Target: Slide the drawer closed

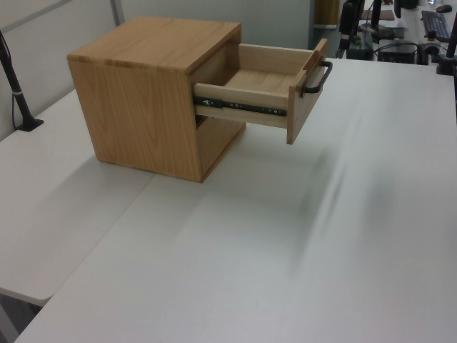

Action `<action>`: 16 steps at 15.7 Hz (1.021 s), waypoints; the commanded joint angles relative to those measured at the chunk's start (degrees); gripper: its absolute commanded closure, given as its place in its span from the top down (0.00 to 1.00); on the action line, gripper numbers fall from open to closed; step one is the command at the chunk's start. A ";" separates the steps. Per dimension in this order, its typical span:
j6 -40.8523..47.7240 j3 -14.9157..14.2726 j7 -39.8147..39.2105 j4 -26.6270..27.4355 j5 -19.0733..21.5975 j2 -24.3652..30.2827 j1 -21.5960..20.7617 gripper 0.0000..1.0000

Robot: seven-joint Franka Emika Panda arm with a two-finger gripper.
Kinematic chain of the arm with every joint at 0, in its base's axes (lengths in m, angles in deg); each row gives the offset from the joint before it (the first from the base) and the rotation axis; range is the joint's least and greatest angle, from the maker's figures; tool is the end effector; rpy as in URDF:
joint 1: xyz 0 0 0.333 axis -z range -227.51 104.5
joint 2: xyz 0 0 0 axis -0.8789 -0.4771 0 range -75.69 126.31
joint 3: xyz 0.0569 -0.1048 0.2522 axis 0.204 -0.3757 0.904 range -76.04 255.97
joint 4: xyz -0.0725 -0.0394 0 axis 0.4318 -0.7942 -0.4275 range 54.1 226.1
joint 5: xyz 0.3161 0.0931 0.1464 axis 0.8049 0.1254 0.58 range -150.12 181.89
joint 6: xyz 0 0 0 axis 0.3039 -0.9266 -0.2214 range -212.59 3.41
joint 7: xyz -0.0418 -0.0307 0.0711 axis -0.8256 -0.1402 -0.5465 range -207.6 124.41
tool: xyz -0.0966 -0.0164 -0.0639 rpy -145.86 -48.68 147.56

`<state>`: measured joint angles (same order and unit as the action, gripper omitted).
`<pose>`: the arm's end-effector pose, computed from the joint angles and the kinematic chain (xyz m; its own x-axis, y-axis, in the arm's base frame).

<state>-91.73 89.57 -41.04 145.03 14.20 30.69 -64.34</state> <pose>0.5031 0.0180 0.5943 0.9962 0.0349 0.0804 0.0328 -0.9991 0.0280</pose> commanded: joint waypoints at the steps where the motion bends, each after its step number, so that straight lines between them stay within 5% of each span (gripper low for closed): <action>1: 1.23 -0.49 -0.29 -0.44 -0.77 -0.02 -1.12 1.00; 11: 1.50 -0.40 -0.82 -0.09 -0.86 -0.02 -1.12 1.00; 16: 2.29 0.13 -8.20 1.93 -2.97 -1.07 -1.30 1.00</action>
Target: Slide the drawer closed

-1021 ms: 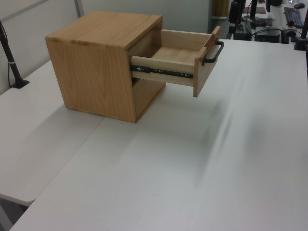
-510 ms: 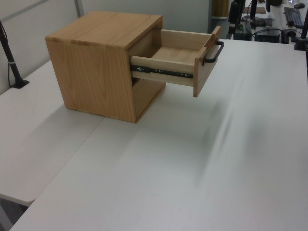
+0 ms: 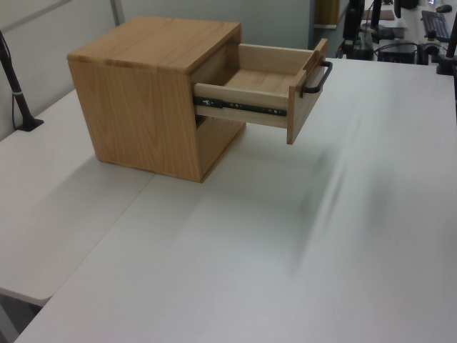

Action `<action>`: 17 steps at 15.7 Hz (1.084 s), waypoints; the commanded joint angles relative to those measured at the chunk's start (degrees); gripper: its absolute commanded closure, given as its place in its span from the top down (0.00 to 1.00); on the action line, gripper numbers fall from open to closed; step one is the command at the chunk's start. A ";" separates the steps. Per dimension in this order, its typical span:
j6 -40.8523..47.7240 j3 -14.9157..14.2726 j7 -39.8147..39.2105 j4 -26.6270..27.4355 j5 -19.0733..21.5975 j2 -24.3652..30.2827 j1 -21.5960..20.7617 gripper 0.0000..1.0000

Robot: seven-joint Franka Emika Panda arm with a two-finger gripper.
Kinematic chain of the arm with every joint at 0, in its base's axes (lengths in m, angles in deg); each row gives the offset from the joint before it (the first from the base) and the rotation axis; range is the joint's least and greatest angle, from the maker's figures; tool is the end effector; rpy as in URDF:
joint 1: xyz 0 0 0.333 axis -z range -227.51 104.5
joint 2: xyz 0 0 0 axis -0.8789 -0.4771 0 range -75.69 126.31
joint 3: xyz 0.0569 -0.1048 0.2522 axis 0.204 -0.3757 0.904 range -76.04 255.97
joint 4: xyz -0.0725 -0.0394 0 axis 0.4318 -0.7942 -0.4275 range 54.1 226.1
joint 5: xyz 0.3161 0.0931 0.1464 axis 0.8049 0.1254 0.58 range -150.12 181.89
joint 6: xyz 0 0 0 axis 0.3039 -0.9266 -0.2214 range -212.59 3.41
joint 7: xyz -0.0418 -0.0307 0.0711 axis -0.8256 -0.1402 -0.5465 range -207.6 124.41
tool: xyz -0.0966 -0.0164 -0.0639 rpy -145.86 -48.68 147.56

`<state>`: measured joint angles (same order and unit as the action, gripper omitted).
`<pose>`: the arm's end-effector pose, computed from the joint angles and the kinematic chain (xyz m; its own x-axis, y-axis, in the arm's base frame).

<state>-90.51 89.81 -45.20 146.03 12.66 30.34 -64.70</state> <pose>0.5017 0.0202 0.5816 0.9924 0.1185 0.0317 0.1165 -0.9915 0.0581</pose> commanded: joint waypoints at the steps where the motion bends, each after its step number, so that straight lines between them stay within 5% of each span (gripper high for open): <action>1: 1.25 0.24 -4.21 1.10 -1.69 -1.07 -0.94 0.99; 6: 0.55 1.03 0.86 1.63 -1.96 -3.79 -0.94 0.36; 10: -3.03 3.05 9.31 3.21 -1.87 -5.20 -0.76 0.05; 17: -23.24 2.97 31.36 2.69 -2.13 -9.15 -0.23 0.00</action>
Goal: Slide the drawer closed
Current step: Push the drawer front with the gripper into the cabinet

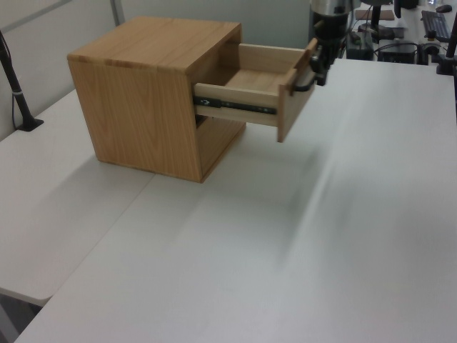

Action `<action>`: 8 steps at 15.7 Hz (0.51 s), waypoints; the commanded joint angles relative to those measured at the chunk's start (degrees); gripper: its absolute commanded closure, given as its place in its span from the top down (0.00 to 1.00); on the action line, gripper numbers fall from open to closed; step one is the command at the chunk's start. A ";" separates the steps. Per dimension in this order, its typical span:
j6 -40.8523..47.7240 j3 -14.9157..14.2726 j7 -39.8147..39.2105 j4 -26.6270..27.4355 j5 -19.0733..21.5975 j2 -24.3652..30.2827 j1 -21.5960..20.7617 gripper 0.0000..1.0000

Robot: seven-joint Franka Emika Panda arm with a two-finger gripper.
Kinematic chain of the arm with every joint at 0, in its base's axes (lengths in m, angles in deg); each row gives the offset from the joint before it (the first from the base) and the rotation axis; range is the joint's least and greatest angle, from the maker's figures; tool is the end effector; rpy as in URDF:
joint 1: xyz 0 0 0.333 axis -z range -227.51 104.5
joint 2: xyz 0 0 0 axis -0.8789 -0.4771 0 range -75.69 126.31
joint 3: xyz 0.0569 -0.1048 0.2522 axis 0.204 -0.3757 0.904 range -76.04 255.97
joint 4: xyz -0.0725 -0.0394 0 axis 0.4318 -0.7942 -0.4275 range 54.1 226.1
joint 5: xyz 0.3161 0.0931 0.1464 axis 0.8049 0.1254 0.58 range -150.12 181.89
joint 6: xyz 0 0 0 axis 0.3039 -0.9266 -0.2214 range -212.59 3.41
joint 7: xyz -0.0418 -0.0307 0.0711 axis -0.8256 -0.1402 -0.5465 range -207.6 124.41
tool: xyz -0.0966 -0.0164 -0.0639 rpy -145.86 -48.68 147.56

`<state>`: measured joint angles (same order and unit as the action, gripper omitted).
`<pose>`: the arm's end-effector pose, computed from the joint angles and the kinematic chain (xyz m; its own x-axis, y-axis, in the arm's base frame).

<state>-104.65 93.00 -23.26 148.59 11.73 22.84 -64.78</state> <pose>0.5521 0.0543 0.5158 0.9746 -0.1879 0.1220 -0.1931 -0.9807 0.0321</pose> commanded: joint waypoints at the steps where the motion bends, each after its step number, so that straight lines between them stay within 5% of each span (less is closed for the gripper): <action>1: -12.18 -0.23 10.84 -0.22 -1.55 -2.97 -0.06 0.00; 8: -25.91 -0.23 28.67 -11.10 -16.12 -15.34 -0.15 0.00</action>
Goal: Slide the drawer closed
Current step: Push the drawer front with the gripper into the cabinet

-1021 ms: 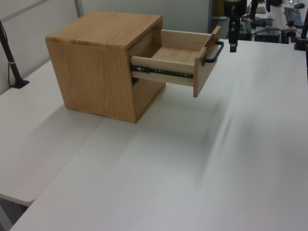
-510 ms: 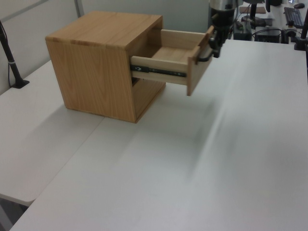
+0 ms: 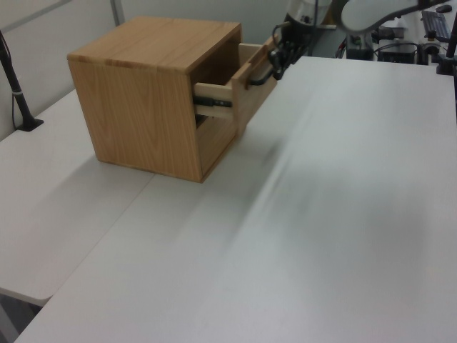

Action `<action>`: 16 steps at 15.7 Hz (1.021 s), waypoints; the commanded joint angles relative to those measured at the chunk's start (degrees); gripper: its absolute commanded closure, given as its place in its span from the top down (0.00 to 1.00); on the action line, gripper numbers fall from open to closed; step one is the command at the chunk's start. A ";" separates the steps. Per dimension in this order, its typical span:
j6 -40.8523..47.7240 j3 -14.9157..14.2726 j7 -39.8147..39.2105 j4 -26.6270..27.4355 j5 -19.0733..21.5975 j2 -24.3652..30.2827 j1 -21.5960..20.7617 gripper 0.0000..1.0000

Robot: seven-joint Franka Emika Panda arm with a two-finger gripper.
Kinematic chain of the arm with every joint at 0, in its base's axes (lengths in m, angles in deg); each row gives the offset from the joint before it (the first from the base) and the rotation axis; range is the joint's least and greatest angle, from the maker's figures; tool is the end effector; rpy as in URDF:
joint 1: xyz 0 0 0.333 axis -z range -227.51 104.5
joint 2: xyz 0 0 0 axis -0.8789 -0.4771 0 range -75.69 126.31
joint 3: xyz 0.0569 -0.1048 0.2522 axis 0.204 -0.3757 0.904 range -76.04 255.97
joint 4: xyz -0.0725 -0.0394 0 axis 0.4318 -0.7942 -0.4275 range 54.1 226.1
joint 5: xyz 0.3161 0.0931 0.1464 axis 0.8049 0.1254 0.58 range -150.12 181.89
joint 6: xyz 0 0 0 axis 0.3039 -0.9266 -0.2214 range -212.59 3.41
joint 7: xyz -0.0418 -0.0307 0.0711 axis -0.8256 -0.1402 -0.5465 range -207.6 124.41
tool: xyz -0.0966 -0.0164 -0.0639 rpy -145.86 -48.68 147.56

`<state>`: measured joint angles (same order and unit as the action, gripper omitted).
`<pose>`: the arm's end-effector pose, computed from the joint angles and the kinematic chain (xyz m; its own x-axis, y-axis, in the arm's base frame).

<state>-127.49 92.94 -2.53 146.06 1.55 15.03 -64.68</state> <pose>0.6164 0.0560 0.5031 0.7983 -0.4088 0.4422 -0.4264 -0.9023 -0.0643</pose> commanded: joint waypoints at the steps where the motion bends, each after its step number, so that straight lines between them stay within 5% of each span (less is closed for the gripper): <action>1: -3.68 -0.16 10.31 -11.64 -7.44 -10.00 -0.26 0.00; 7: -11.24 -0.95 19.36 -20.36 -10.52 -18.19 -0.26 0.00; 13: -14.06 -1.74 28.09 -19.15 -15.19 -16.54 0.18 0.04; 15: -12.66 -0.78 21.27 -11.45 -14.76 -10.50 1.49 0.31; 16: -9.78 0.00 16.62 -8.19 -14.32 -7.42 1.68 0.84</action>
<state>-137.61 92.29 22.68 129.96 -11.92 -0.75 -64.26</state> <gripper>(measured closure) 0.890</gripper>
